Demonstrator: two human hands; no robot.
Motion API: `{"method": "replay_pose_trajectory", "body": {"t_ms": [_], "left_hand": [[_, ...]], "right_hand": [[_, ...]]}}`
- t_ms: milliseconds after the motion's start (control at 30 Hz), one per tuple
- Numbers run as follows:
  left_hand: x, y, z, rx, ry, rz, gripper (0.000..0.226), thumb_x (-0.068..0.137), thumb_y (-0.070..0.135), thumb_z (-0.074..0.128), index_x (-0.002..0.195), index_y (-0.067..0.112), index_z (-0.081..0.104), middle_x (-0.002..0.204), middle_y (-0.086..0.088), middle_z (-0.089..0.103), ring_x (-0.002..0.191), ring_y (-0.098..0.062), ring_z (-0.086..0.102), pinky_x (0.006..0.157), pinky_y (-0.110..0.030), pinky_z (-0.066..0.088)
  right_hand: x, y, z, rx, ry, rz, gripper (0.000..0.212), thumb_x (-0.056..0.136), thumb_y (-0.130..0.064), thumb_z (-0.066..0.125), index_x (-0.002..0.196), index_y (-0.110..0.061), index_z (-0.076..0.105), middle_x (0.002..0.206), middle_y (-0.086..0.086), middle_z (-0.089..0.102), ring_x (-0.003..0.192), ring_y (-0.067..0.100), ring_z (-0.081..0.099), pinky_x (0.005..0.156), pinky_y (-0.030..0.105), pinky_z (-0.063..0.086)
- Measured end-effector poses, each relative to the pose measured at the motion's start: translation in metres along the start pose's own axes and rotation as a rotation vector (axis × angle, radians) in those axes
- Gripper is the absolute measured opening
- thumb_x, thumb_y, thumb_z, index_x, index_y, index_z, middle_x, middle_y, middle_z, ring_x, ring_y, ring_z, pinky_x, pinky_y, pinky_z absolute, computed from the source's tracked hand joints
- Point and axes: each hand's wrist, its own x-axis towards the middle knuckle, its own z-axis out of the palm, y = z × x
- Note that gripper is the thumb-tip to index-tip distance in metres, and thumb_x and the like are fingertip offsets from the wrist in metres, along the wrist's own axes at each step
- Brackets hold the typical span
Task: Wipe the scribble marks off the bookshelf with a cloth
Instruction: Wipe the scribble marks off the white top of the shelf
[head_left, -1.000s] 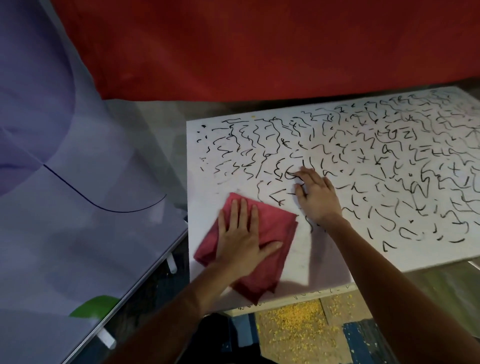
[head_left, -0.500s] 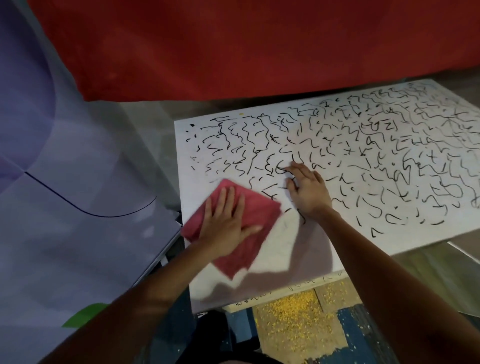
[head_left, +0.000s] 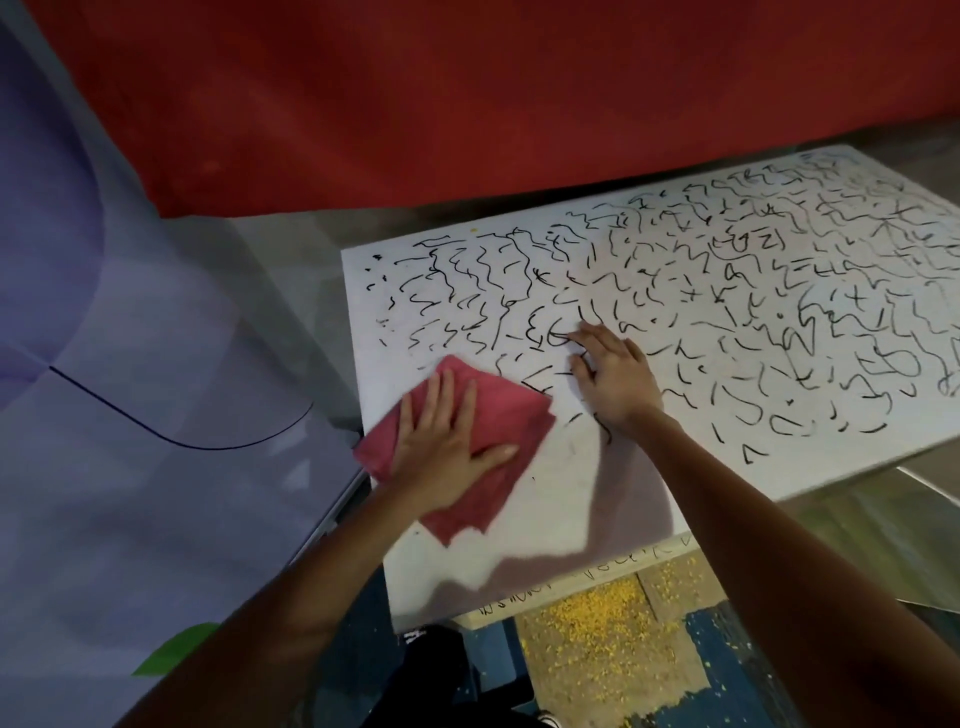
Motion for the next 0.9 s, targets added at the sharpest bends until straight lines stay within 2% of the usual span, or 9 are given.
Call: {"method": "replay_pose_trajectory", "body": {"t_ms": [133, 167, 267, 333, 467, 567, 633, 767, 900], "left_hand": [[0.024, -0.017, -0.011, -0.036, 0.063, -0.231, 0.097, 0.084, 0.078, 0.008, 0.152, 0.011, -0.01, 0.158, -0.018, -0.014, 0.146, -0.032, -0.014, 0.115, -0.052, -0.007], [0.021, -0.013, -0.008, -0.004, 0.07, -0.231, 0.096, 0.083, 0.077, 0.002, 0.152, 0.011, -0.009, 0.159, -0.018, -0.013, 0.146, -0.033, -0.013, 0.115, -0.053, -0.007], [0.002, -0.004, 0.004, 0.049, 0.068, -0.123, 0.116, 0.055, 0.077, -0.037, 0.151, 0.015, -0.015, 0.158, -0.017, -0.018, 0.145, -0.036, -0.016, 0.113, -0.054, -0.01], [0.001, -0.012, 0.006, 0.037, 0.064, -0.086, 0.124, 0.046, 0.076, -0.044, 0.151, 0.018, -0.015, 0.157, -0.016, -0.02, 0.144, -0.034, -0.019, 0.113, -0.054, -0.012], [0.039, -0.044, -0.008, 0.037, 0.09, -0.129, 0.126, 0.046, 0.081, -0.039, 0.152, 0.02, -0.011, 0.159, -0.012, -0.017, 0.146, -0.029, -0.017, 0.115, -0.053, -0.008], [0.084, -0.073, -0.021, 0.015, 0.108, -0.21, 0.12, 0.054, 0.085, -0.021, 0.153, 0.02, -0.006, 0.16, -0.012, -0.011, 0.147, -0.03, -0.012, 0.115, -0.054, -0.002], [0.114, -0.091, -0.031, 0.012, 0.124, -0.244, 0.109, 0.065, 0.081, -0.011, 0.153, 0.018, -0.004, 0.16, -0.013, -0.009, 0.147, -0.03, -0.009, 0.116, -0.055, 0.001], [0.168, -0.118, -0.05, 0.007, 0.134, -0.27, 0.085, 0.091, 0.069, 0.02, 0.154, 0.015, 0.001, 0.16, -0.015, -0.005, 0.147, -0.03, -0.006, 0.116, -0.055, 0.003], [0.199, -0.127, -0.063, -0.002, 0.119, -0.313, 0.083, 0.092, 0.067, 0.02, 0.154, 0.015, 0.001, 0.16, -0.015, -0.004, 0.147, -0.03, -0.006, 0.116, -0.055, 0.001]], "right_hand": [[0.003, 0.003, -0.001, 0.106, 0.011, 0.027, 0.042, 0.094, -0.029, 0.042, 0.13, -0.014, 0.056, 0.145, -0.001, 0.046, 0.132, 0.02, 0.043, 0.114, 0.039, 0.025], [0.006, 0.002, -0.001, 0.134, 0.026, 0.041, 0.04, 0.093, -0.026, 0.045, 0.127, -0.011, 0.059, 0.141, 0.002, 0.051, 0.127, 0.024, 0.049, 0.111, 0.041, 0.031], [0.023, -0.01, -0.001, 0.159, 0.098, 0.051, 0.031, 0.094, -0.011, 0.05, 0.122, -0.004, 0.062, 0.133, 0.011, 0.056, 0.117, 0.031, 0.055, 0.103, 0.038, 0.041], [0.042, -0.023, 0.003, 0.143, 0.102, 0.001, 0.035, 0.093, -0.017, 0.048, 0.123, -0.003, 0.061, 0.134, 0.015, 0.053, 0.119, 0.033, 0.054, 0.102, 0.038, 0.042], [0.075, -0.042, 0.015, 0.064, 0.021, 0.003, 0.04, 0.096, -0.019, 0.048, 0.134, -0.008, 0.051, 0.148, 0.012, 0.037, 0.139, 0.029, 0.032, 0.111, 0.043, 0.028], [0.079, -0.045, 0.027, -0.007, -0.025, 0.083, 0.056, 0.094, -0.04, 0.027, 0.143, -0.017, 0.038, 0.156, 0.005, 0.025, 0.146, 0.021, 0.014, 0.115, 0.038, 0.01], [0.077, -0.045, 0.034, -0.086, -0.054, 0.092, 0.067, 0.088, -0.045, 0.014, 0.147, -0.02, 0.031, 0.159, 0.004, 0.017, 0.147, 0.02, 0.006, 0.117, 0.04, 0.003], [0.08, -0.047, 0.036, -0.127, -0.074, 0.126, 0.069, 0.087, -0.049, 0.006, 0.15, -0.025, 0.024, 0.16, 0.001, 0.011, 0.148, 0.019, 0.0, 0.117, 0.041, 0.0], [0.081, -0.051, 0.036, -0.155, -0.079, 0.127, 0.08, 0.079, -0.052, -0.006, 0.151, -0.027, 0.021, 0.161, 0.001, 0.009, 0.148, 0.02, -0.001, 0.117, 0.043, 0.0]]}}
